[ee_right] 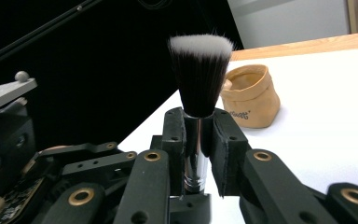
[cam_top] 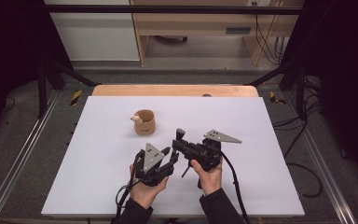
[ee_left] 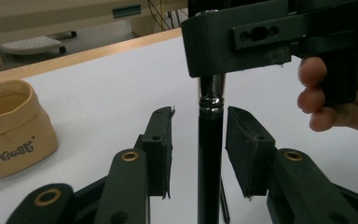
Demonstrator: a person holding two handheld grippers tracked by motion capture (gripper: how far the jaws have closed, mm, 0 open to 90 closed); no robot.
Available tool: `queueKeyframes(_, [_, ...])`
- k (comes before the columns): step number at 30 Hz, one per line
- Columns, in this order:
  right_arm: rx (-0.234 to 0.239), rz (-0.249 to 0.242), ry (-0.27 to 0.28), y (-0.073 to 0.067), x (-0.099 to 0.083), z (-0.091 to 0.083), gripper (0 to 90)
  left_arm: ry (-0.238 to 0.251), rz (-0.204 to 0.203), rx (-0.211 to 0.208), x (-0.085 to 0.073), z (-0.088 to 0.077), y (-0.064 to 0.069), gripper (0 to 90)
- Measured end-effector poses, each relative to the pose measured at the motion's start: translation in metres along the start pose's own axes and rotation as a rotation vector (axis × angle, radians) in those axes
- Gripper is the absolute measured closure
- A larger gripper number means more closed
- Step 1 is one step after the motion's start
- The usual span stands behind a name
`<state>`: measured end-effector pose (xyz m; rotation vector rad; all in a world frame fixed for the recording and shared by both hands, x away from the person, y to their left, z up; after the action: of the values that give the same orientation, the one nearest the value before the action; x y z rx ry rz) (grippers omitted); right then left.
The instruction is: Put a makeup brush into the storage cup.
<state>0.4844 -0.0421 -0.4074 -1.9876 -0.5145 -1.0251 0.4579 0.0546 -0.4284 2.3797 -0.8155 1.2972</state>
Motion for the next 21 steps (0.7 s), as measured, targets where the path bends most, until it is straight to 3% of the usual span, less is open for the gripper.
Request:
queueKeyframes(5, [0.003,-0.021,-0.002,-0.003,-0.0004,0.001,77.4,-0.014,-0.006,-0.004,0.0029,0.0033,0.0001,63.5])
queueKeyframes(14, [-0.001,-0.051,0.0,-0.0054,0.0,0.0012,77.4,-0.024,-0.01,-0.021,0.0059,0.0048,0.0014,77.5])
queueKeyframes(21, [-0.009,-0.055,0.002,-0.0054,0.0006,0.0012,76.6,-0.023,-0.007,-0.013,0.0071,0.0056,0.001,78.1])
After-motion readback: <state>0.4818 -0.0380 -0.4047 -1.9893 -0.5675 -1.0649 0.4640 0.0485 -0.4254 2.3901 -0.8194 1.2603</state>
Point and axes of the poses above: each handheld gripper's, and its own axes: z roughly forward along the jaws, x roughly out of its top, y roughly to its right, the point moved 7 cm from there along z, roughly forward along the jaws, and after that the axes turned 9 degrees about -y, right-handed, at the moved point
